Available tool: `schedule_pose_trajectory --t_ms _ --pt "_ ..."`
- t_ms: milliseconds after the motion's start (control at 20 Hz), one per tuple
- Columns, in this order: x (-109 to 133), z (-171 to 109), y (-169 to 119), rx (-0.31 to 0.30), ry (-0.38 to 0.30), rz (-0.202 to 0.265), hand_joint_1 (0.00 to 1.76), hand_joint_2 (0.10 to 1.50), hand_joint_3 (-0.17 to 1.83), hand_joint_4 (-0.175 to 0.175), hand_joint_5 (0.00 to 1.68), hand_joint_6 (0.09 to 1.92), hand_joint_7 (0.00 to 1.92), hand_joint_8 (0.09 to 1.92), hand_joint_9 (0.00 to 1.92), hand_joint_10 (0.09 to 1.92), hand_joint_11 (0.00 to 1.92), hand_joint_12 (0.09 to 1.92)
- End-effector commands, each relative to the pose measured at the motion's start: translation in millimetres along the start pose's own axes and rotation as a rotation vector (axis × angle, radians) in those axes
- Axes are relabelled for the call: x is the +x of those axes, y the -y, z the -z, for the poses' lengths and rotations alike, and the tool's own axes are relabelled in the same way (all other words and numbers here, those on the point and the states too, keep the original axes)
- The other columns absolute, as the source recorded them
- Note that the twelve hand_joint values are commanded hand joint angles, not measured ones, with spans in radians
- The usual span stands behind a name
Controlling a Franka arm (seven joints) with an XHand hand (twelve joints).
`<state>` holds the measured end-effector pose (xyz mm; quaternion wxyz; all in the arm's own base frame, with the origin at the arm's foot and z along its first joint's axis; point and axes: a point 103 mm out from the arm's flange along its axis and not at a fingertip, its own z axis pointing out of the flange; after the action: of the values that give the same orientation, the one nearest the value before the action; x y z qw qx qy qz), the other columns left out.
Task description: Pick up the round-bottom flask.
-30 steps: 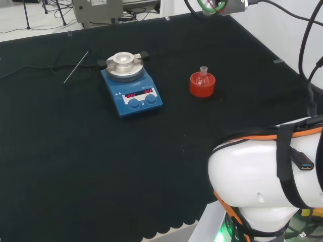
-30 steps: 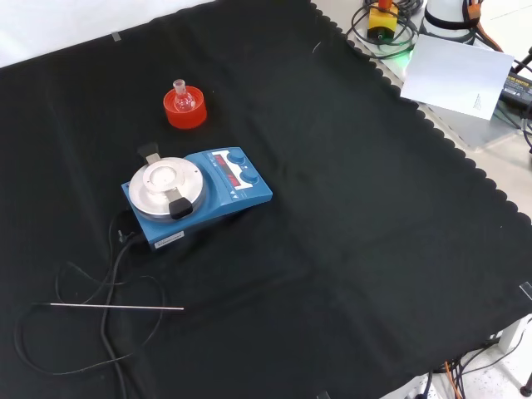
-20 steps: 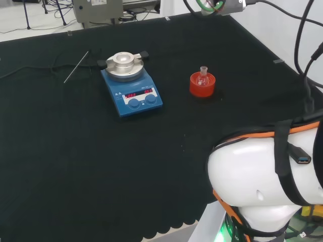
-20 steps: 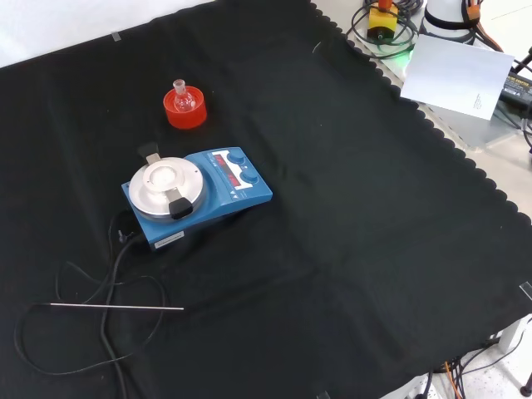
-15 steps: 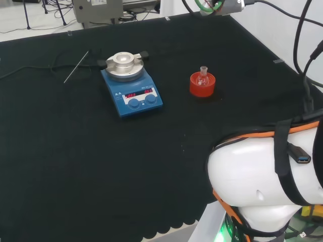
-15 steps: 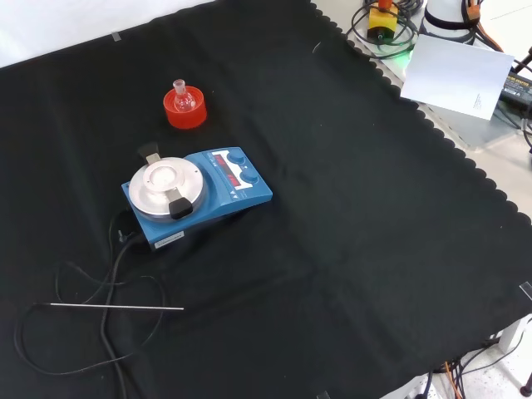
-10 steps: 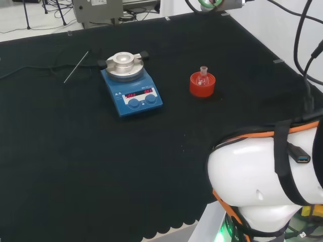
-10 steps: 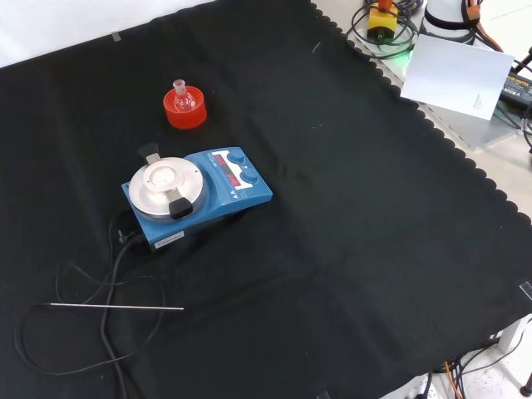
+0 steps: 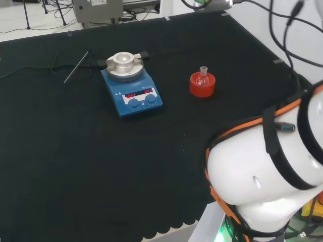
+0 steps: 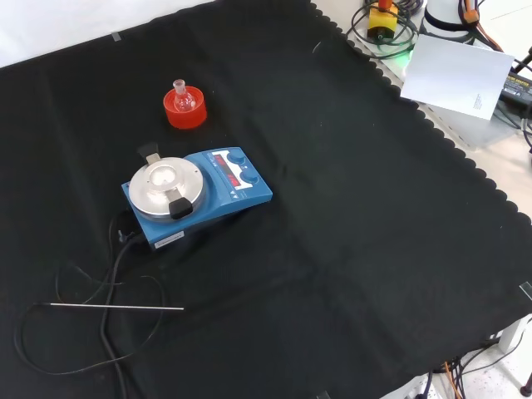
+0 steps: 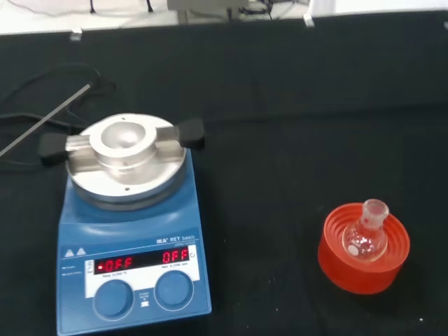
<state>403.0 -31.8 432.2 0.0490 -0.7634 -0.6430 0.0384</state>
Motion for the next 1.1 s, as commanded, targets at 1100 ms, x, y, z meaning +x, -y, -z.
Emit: schedule_pose_trajectory --t_ms 1100 --pt "-144 -120 -208 0.158 -0.140 -0.281 0.54 1.04 0.17 -0.055 0.40 0.09 0.19 0.58 0.36 0.69 0.00 1.30"
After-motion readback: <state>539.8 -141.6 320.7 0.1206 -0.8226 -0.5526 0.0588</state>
